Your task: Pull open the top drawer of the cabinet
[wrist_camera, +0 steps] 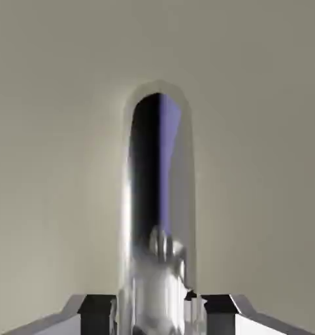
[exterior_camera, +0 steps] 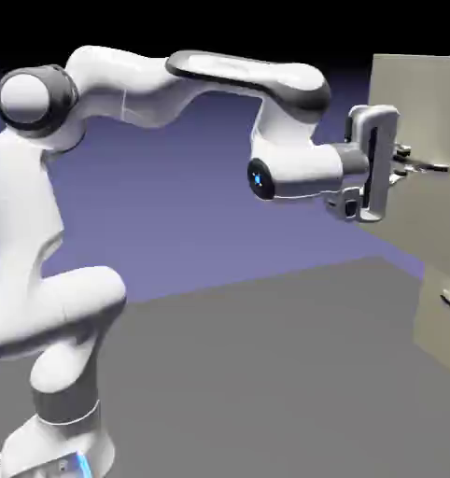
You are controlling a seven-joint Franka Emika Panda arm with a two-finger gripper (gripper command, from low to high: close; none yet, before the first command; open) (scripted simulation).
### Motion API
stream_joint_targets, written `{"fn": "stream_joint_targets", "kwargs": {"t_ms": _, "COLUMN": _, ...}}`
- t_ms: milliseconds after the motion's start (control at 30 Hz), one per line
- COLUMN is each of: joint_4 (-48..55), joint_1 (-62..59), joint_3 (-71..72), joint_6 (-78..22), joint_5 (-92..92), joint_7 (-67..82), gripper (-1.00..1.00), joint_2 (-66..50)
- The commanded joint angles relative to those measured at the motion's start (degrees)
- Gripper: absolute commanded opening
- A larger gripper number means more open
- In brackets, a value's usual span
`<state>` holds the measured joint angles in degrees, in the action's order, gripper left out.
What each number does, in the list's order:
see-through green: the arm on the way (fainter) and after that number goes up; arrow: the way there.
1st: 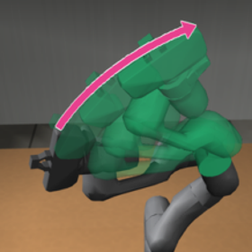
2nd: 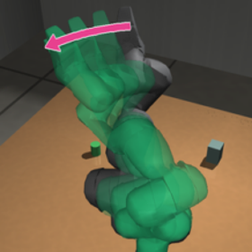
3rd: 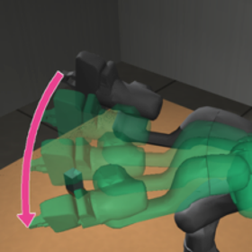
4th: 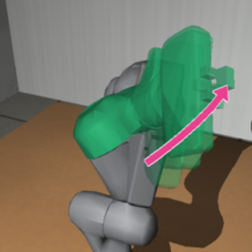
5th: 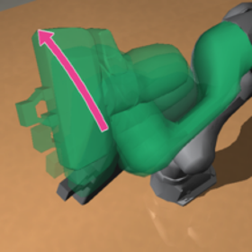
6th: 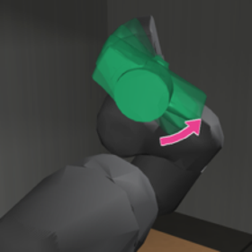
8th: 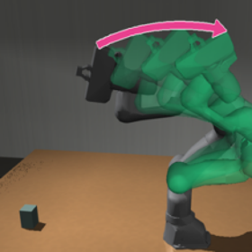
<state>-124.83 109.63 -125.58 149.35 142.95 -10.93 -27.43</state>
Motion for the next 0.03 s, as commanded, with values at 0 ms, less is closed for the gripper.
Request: {"fn": "stream_joint_targets", "kwargs": {"t_ms": 0, "joint_4": -2.08, "joint_1": 1.71, "joint_3": -2.07, "joint_6": -0.83, "joint_5": -0.67, "joint_7": -1.26, "gripper": 1.0, "joint_2": -1.88}}
